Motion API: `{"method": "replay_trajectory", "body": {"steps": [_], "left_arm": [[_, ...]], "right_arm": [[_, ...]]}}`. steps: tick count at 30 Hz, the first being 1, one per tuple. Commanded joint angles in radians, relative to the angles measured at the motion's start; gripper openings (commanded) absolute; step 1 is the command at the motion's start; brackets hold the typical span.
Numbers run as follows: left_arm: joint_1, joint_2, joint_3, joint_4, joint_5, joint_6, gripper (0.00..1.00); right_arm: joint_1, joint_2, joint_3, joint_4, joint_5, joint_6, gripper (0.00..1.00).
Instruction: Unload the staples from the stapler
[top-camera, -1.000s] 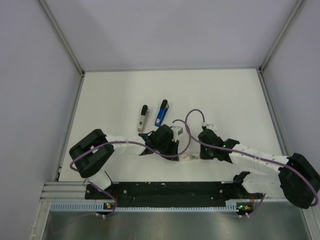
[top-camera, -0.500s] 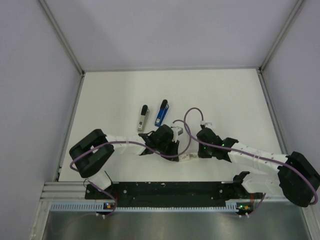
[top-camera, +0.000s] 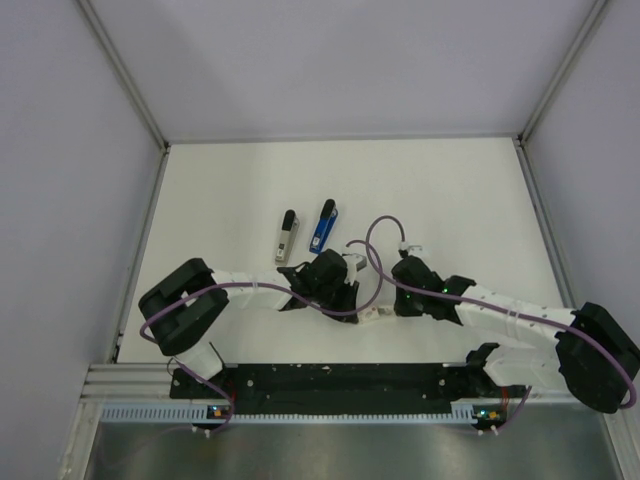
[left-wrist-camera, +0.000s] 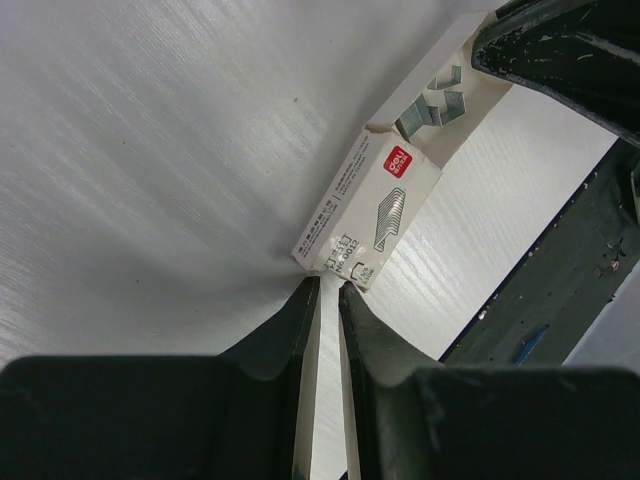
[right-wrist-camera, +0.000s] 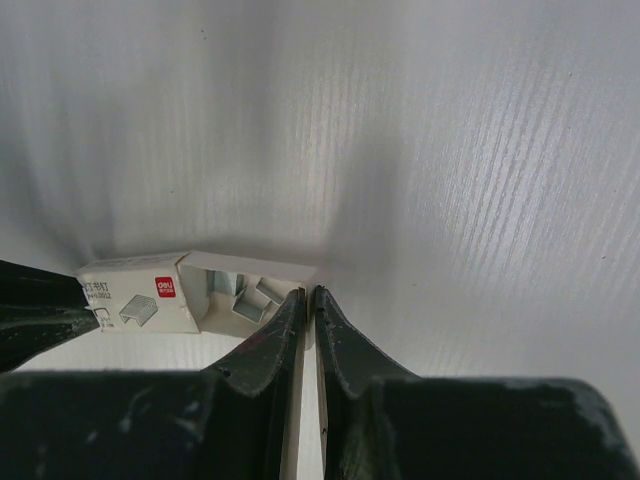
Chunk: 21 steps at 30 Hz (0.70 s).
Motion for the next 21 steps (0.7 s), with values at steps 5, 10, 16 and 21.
{"method": "replay_trajectory", "body": {"steps": [5,10,16,21], "left_arm": [[-0.006,0.004,0.045,0.012,-0.003,0.051,0.19],[-0.006,0.008,0.054,0.011,0.010,0.074,0.19],[-0.006,0.025,0.053,0.015,0.040,0.094,0.19],[-0.006,0.037,0.051,0.024,0.049,0.091,0.18]], "right_arm": [[0.024,-0.035,-0.022,0.018,0.008,0.007,0.09],[0.037,-0.058,-0.046,0.016,0.016,0.011,0.09],[0.055,-0.060,-0.043,0.022,0.021,0.011,0.09],[0.064,-0.057,-0.039,0.030,0.022,0.004,0.09]]}}
